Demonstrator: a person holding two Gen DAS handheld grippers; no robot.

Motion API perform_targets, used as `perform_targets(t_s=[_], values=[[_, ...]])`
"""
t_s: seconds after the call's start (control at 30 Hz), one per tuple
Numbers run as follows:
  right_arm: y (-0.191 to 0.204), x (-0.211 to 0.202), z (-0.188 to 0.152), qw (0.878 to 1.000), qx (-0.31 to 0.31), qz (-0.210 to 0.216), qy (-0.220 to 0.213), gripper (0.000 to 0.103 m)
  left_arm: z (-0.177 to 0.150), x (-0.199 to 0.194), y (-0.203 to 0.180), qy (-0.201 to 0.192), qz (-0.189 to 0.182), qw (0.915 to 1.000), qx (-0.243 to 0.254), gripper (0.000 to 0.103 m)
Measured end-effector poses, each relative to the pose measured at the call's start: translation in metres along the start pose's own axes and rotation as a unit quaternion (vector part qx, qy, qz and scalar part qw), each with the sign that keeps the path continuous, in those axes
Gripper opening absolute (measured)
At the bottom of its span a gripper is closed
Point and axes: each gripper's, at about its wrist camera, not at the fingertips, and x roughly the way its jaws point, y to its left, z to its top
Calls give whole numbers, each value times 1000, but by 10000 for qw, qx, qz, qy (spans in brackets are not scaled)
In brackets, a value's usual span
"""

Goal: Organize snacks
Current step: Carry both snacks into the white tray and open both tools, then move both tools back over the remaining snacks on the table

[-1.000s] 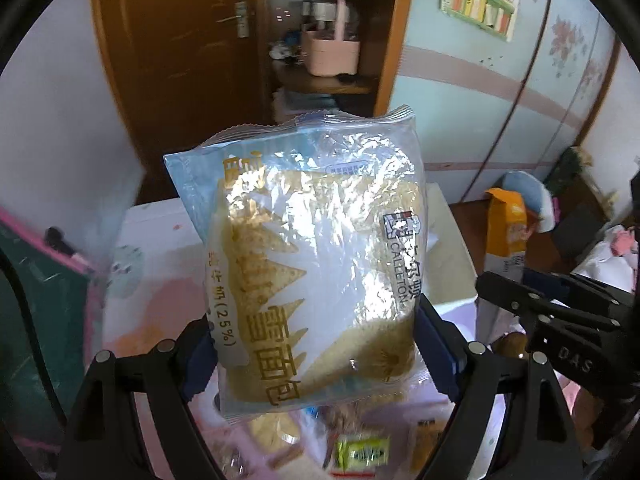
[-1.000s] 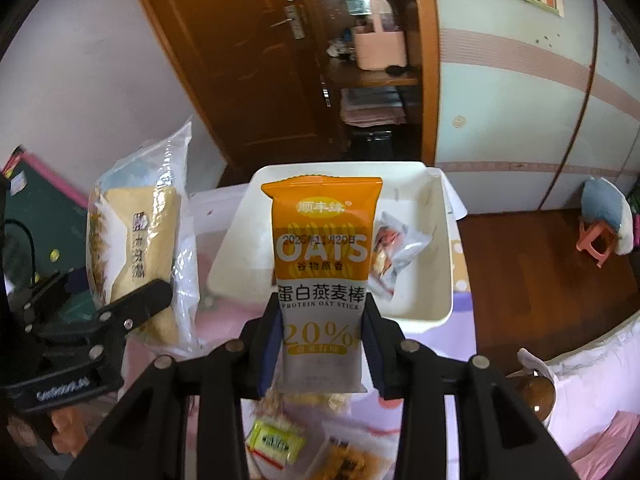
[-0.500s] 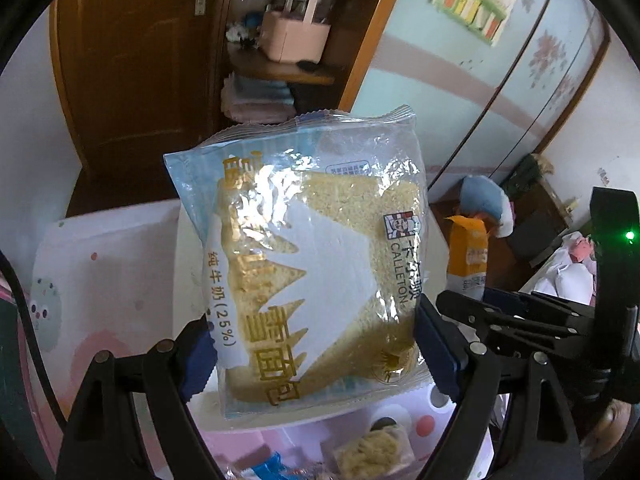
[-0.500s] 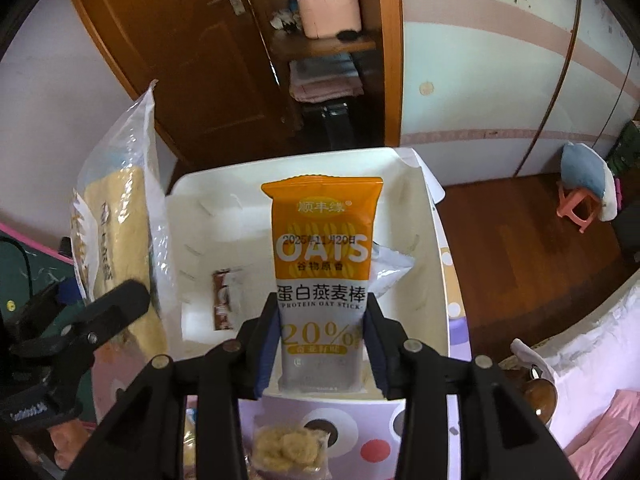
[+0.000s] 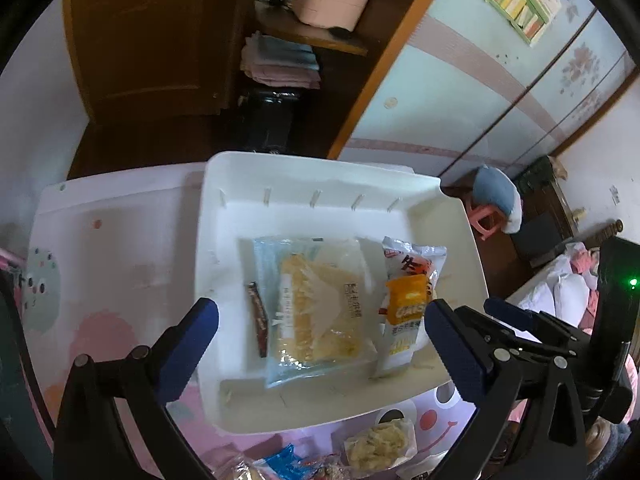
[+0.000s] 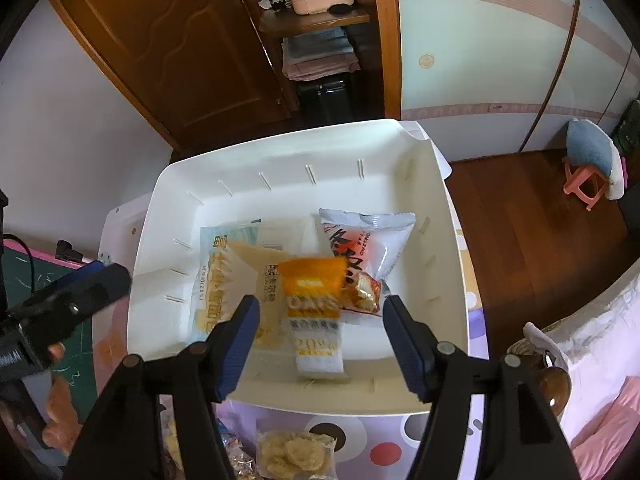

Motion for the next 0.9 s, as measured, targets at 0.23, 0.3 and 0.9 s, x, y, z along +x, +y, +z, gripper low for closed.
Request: perform_targets(t_s=[0.23, 0.3, 0.9], values=[[2, -12, -4, 10000, -44, 70, -21, 64, -14, -37, -8, -276, 204, 9992, 180, 102], [4, -19, -7, 9999, -63, 100, -43, 64, -19, -50, -11, -399, 278, 9985, 233, 102], [17, -85, -54, 9986, -362, 223, -327, 65, -76, -129, -42, -856, 690, 9924, 547, 102]])
